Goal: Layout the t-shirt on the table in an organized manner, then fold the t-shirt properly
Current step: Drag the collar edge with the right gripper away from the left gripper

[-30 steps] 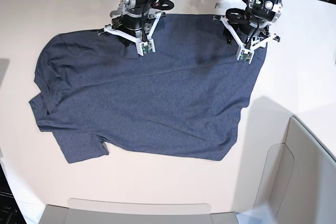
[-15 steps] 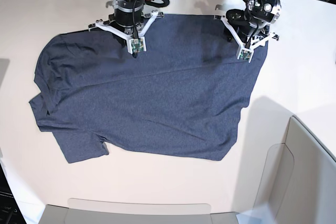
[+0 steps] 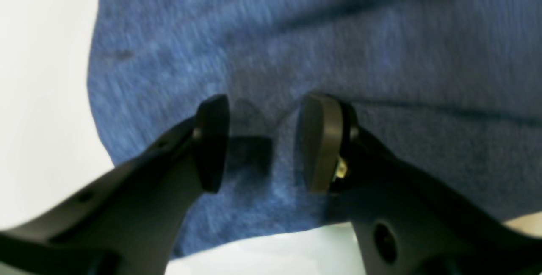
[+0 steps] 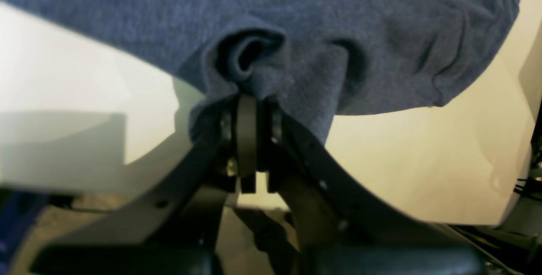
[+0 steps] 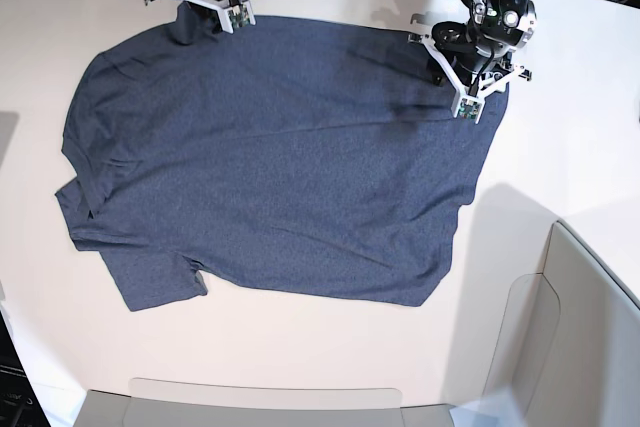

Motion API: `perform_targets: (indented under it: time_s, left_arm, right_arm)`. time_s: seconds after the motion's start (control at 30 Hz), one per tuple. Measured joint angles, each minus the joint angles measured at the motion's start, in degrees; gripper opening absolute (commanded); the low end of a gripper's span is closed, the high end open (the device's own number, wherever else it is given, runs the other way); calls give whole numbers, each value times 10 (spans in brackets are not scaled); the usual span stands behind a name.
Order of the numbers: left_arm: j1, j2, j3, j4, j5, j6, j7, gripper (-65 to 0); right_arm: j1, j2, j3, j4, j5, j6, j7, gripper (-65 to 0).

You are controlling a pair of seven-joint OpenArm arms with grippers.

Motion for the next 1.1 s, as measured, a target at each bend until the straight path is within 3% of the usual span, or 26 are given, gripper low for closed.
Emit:
perform_targets:
  time_s: [0.23, 0.43, 0.5, 0.83, 0.93, 1.1]
  left_arm:
    - [0, 0, 0, -17, -2, 0, -29, -367]
    - [0, 0, 0, -17, -2, 0, -29, -367]
    - [0, 0, 0, -18, -2, 0, -30, -367]
    - [0, 0, 0, -18, -1, 3, -30, -367]
    - [14, -12, 2, -18, -2, 2, -43, -373]
    - [25, -28, 0, -18, -10, -2, -43, -453]
  right_arm:
    - [-61, 2, -1, 0, -131, 5, -2, -650]
    - [-99, 7, 1, 0, -198, 4, -3, -498]
    - [-115, 8, 2, 0, -217, 4, -7, -481]
    - [-166, 27, 3, -1, -232, 3, -4, -481]
    - [-155, 13, 2, 0, -232, 2, -2, -481]
    - [-113, -47, 3, 0, -232, 2, 48, -481]
